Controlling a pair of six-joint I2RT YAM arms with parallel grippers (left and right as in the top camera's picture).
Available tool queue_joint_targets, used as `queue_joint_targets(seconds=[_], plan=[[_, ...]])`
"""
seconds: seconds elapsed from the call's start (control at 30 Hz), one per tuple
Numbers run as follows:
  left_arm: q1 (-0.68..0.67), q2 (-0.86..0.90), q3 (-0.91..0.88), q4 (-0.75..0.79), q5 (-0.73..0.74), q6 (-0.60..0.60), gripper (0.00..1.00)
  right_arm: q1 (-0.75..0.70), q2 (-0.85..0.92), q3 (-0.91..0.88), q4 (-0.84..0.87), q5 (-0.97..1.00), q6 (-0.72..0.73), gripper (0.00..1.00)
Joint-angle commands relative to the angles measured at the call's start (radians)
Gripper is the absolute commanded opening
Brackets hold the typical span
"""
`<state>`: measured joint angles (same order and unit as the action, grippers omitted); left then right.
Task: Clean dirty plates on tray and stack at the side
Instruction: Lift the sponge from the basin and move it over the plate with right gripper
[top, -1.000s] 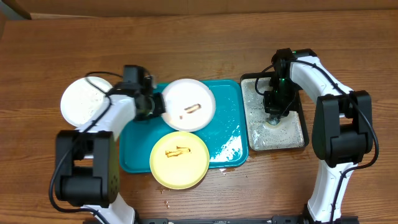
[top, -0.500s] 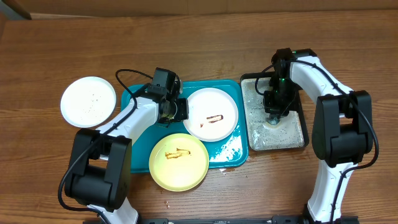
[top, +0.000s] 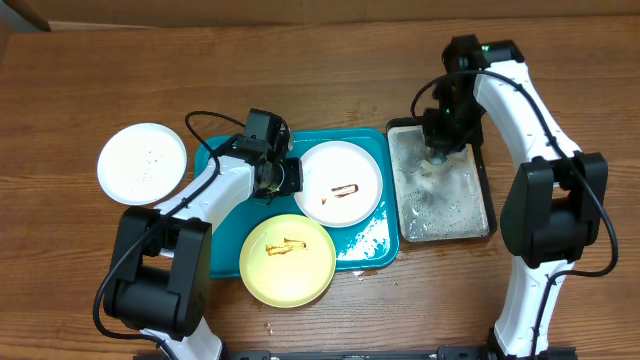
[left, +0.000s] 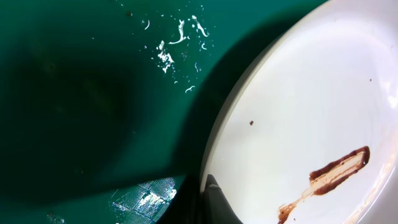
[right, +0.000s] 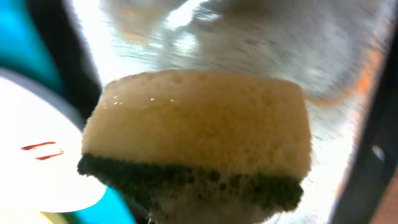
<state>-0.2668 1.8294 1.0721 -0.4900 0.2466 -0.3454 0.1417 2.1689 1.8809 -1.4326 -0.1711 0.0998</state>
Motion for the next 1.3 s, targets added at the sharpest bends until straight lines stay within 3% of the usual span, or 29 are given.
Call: queue_joint_targets(seconds=[0.0, 0.47, 0.63, 0.93, 1.27], plan=[[-0.002, 0.014, 0.021, 0.001, -0.006, -0.018, 0.04, 0.035, -0.017, 0.031, 0.01, -0.123, -0.048, 0.04], [-0.002, 0.014, 0.021, 0.016, -0.002, -0.037, 0.04, 0.272, -0.018, 0.031, 0.055, -0.333, -0.107, 0.04], [-0.002, 0.014, 0.021, 0.016, -0.002, -0.037, 0.04, 0.334, -0.018, 0.031, 0.119, -0.408, -0.035, 0.04], [-0.002, 0.014, 0.021, 0.016, -0.002, -0.037, 0.04, 0.358, -0.018, 0.029, 0.161, -0.406, 0.087, 0.04], [-0.002, 0.014, 0.021, 0.016, 0.009, -0.045, 0.04, 0.362, -0.016, -0.09, 0.265, -0.357, 0.115, 0.04]])
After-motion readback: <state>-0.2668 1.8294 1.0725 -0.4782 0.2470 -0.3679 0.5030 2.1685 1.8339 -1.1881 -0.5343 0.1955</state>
